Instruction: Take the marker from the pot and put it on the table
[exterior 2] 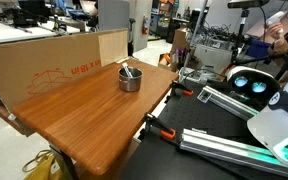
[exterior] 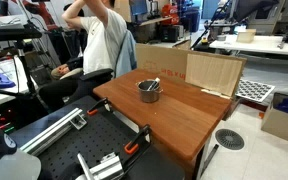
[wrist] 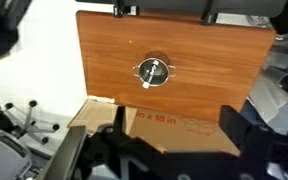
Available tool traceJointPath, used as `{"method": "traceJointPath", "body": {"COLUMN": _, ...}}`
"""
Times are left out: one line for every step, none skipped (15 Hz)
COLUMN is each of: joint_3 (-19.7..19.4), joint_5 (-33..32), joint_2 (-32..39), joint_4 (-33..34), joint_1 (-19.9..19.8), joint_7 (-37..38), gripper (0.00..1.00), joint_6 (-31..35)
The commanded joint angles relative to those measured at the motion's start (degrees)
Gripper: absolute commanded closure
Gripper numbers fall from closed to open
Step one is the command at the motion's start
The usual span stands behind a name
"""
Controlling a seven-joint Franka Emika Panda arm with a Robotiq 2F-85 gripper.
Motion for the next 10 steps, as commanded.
{"method": "traceJointPath", "body": {"joint_3": -0.94, "joint_5": -0.93, "joint_2": 0.29, "joint_4": 0.14, "joint_1": 1.28, "joint_7": 0.83, "gripper": 0.00, "joint_6": -0.18}}
{"method": "traceJointPath", "body": {"joint_3": -0.95, "joint_5": -0.93, "joint_2": 0.29, "joint_4": 0.15, "joint_1": 1.28, "joint_7": 0.83, "gripper": 0.00, "joint_6": -0.18}}
{"method": "traceJointPath", "body": {"joint_3": -0.94, "joint_5": -0.93, "joint_2": 0.29, "joint_4": 0.15, "joint_1": 1.28, "joint_7": 0.83, "gripper": 0.00, "joint_6": -0.18}}
{"method": "traceJointPath", "body": {"joint_3": -0.95, "joint_5": -0.93, "joint_2": 0.29, "joint_4": 0.15, "joint_1": 1.28, "joint_7": 0.83, "gripper": 0.00, "joint_6": -0.18}}
{"method": "traceJointPath", "body": {"joint_3": -0.94, "joint_5": -0.93, "joint_2": 0.29, "joint_4": 0.15, "joint_1": 1.28, "joint_7": 0.83, "gripper": 0.00, "joint_6": -0.18}}
{"method": "traceJointPath", "body": {"joint_3": -0.94, "joint_5": -0.93, "joint_2": 0.29, "joint_4": 0.15, "joint_1": 1.28, "joint_7": 0.83, "gripper": 0.00, "joint_6": -0.18}}
{"method": "traceJointPath", "body": {"joint_3": -0.95, "joint_5": -0.93, "joint_2": 0.29, "joint_4": 0.15, "joint_1": 1.28, "joint_7": 0.83, "gripper": 0.00, "joint_6": -0.18}}
{"method": "traceJointPath", "body": {"joint_3": -0.94, "joint_5": -0.93, "joint_2": 0.29, "joint_4": 0.15, "joint_1": 1.28, "joint_7": 0.83, "gripper": 0.00, "joint_6": -0.18}}
{"method": "traceJointPath", "body": {"joint_3": -0.94, "joint_5": -0.93, "joint_2": 0.29, "joint_4": 0.15, "joint_1": 1.28, "joint_7": 0.83, "gripper": 0.00, "joint_6": -0.18}}
{"method": "traceJointPath", "body": {"joint_3": -1.09, "joint_5": -1.53, "joint_2": 0.00, "joint_4": -0.87, "joint_1": 1.42, "joint_7": 0.18, "gripper": 0.00, "joint_6": 2.33}}
